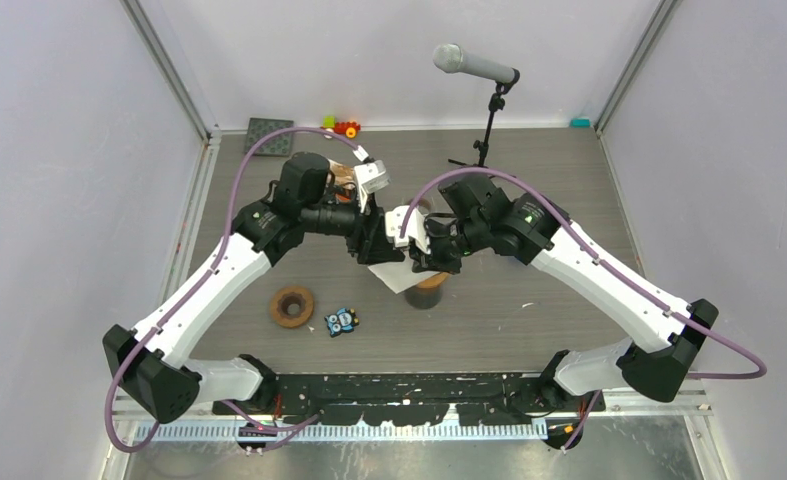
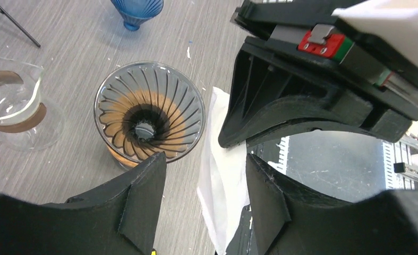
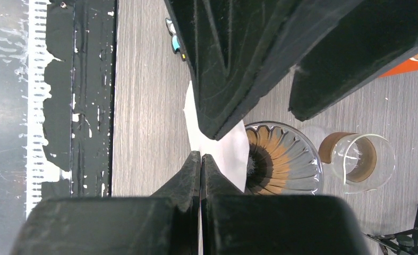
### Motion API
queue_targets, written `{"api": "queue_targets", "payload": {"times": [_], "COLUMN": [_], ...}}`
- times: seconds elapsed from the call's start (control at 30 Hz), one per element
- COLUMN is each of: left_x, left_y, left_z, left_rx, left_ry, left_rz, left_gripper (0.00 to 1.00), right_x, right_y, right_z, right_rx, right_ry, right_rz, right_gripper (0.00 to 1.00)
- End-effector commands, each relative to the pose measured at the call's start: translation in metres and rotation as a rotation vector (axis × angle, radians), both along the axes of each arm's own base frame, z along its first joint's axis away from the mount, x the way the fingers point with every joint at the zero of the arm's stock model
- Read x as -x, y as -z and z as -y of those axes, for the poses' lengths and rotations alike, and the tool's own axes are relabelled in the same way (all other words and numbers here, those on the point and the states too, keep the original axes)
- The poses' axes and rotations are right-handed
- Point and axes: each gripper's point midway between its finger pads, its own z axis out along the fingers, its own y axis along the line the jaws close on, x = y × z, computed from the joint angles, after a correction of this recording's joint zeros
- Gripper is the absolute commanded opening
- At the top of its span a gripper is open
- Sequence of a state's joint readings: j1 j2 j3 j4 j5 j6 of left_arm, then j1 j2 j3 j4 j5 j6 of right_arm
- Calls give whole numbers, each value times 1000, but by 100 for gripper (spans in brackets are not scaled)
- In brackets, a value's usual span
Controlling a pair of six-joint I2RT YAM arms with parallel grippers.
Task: Place the coffee filter in the dripper
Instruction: Place the coffee filter in the coffee dripper.
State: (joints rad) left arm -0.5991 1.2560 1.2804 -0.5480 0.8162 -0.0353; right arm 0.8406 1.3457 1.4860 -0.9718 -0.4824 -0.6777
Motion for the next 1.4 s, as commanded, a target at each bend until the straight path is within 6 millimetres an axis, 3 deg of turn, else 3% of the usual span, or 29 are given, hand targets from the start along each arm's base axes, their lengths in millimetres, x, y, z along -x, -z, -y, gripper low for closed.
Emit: {"api": "queue_targets", "payload": {"times": [0.0,0.37,1.37], "left_x": [0,-10,-6], "left_y": [-26,-14,20], "left_z": [0,7,14], "left_rx": [81,60,-4], "left_ry": [0,0,48], "left_rz": [57,0,-44], "left_gripper": [59,59,59], "right_x": [3,9,9], "right_y": [-6,-8,-12], "right_z": [2,2,1], "right_rx": [-13,-19,-21], "right_ry": [-11,-30,-28], "right_rz": [31,25,33], "right_gripper": [1,0,1]}}
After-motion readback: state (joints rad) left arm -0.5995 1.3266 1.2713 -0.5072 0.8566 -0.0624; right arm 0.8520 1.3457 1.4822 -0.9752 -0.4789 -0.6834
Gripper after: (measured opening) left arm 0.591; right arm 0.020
